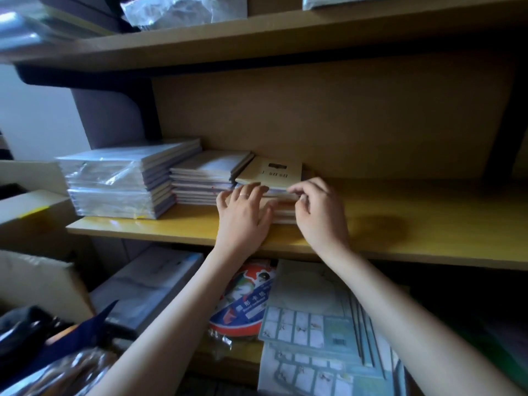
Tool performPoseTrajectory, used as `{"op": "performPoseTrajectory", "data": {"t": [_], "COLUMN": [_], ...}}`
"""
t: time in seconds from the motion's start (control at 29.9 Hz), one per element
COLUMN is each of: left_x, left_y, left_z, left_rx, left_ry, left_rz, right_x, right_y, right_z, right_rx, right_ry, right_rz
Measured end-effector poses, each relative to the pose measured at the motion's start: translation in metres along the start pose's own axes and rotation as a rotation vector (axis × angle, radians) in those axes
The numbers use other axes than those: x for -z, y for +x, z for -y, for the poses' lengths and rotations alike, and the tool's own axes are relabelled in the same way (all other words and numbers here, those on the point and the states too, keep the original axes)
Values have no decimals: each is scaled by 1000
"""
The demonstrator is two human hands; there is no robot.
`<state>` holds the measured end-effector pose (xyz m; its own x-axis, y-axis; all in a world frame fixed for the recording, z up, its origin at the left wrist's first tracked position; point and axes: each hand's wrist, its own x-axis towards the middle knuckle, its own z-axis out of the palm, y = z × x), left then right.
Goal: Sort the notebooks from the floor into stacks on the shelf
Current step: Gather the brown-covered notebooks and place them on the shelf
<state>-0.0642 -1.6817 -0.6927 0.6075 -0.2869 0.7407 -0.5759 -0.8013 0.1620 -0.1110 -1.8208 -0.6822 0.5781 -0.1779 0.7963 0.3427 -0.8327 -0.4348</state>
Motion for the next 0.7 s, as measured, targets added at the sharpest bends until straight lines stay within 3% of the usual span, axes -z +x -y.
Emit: {"op": "performPoseTrajectory", "data": {"t": [0.07,0.13,0.27,0.37,0.5,0.6,0.7], "left_x": [1,-3,-16,-23,-23,-16,-7], "left_y": [-26,-65,-157,-232,-323,-371,-407], "left_z": [-6,-16,-38,-44,-43,-43,-47], "left_rx": [-19,-29,56,323,618,812,765], "left_ry": [-82,-166,-222,-246,47,52,160], "left_rz": [-122,-130,112,464,983,1110,1243], "right_x": [13,26,43,47,58,62,64], "right_y": [-22,-59,-152,-231,-318,-364,-393], "right_z": [7,11,4,-10,-20,-25,-21], "right_rx": [184,313,391,232,-64,-292,-449], "right_ry": [21,25,69,136,179,193,214], "right_rz": [-86,-27,286,535,909,1102,1222]}}
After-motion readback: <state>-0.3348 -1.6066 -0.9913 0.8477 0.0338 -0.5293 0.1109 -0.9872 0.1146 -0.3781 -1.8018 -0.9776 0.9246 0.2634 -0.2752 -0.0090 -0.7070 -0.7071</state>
